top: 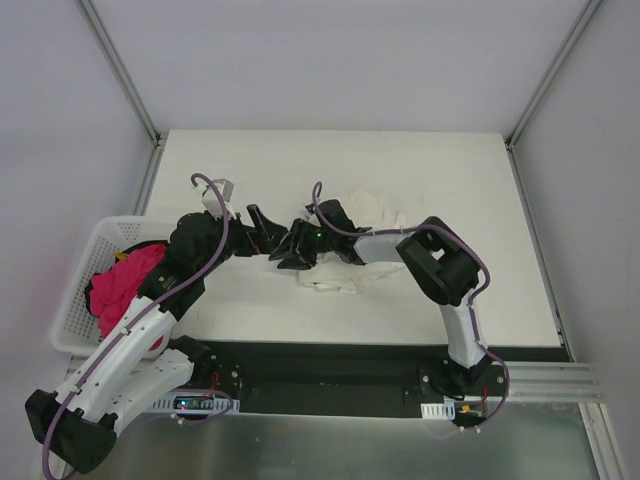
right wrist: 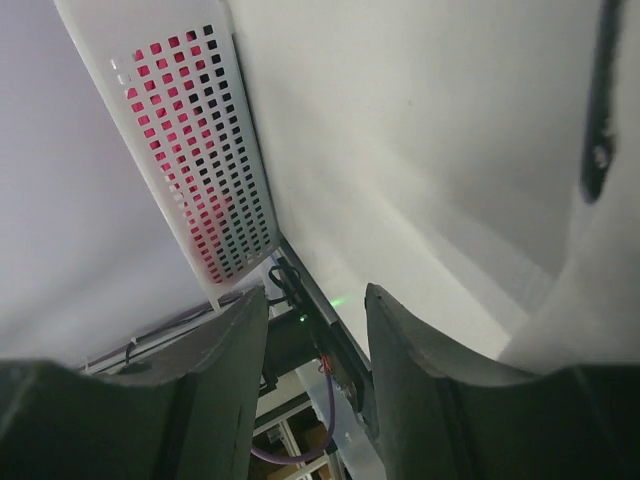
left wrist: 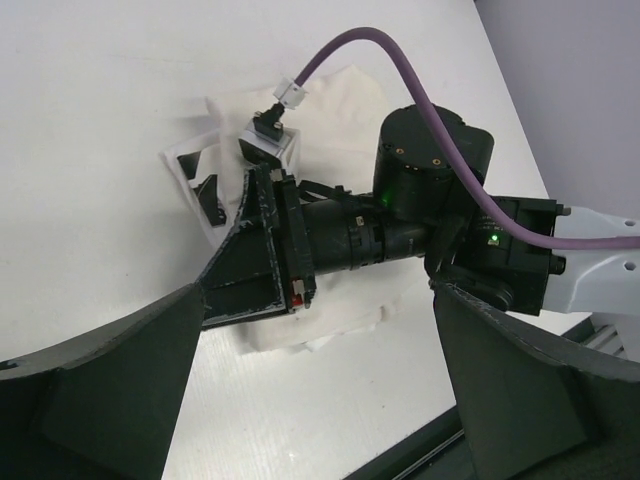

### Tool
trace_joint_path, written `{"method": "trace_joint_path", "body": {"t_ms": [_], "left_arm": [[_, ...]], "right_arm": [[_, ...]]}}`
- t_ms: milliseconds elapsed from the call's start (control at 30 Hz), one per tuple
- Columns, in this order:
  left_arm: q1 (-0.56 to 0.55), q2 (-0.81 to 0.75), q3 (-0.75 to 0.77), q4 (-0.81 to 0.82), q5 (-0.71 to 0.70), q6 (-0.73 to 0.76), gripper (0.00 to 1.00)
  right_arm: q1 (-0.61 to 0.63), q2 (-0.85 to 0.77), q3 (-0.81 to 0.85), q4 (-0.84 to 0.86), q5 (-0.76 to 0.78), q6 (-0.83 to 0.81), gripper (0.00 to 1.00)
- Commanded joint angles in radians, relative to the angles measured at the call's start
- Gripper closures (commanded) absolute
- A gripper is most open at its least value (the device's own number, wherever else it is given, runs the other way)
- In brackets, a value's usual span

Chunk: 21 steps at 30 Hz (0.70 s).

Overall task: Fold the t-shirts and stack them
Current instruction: Put the neatly folded tshirt into the corner of the board with the right arm

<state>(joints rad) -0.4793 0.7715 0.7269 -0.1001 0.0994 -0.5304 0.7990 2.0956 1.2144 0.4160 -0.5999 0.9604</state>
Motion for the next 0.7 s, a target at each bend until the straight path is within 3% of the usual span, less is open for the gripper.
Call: {"method": "trace_joint_path", "body": {"t_ms": [0,267,667], "left_arm": [[-0.012,-0.008,0.037,-0.012,-0.038,0.024,0.03],[-0.013,-0.032,0.042,-0.047,-0.082,0.038,0.03],[-0.012,-0.006,0.06,-0.07,-0.093,0.063,0.03]], "right_arm": [[-0.056,-0.031,-0.088,0.044,0.008,0.057,0.53],[-0.165,-0.098,-0.193,0.109,0.002,0.094,0.53],[-0.48,-0.216,-0.412,0.113,-0.011,0.04,0.53]]}}
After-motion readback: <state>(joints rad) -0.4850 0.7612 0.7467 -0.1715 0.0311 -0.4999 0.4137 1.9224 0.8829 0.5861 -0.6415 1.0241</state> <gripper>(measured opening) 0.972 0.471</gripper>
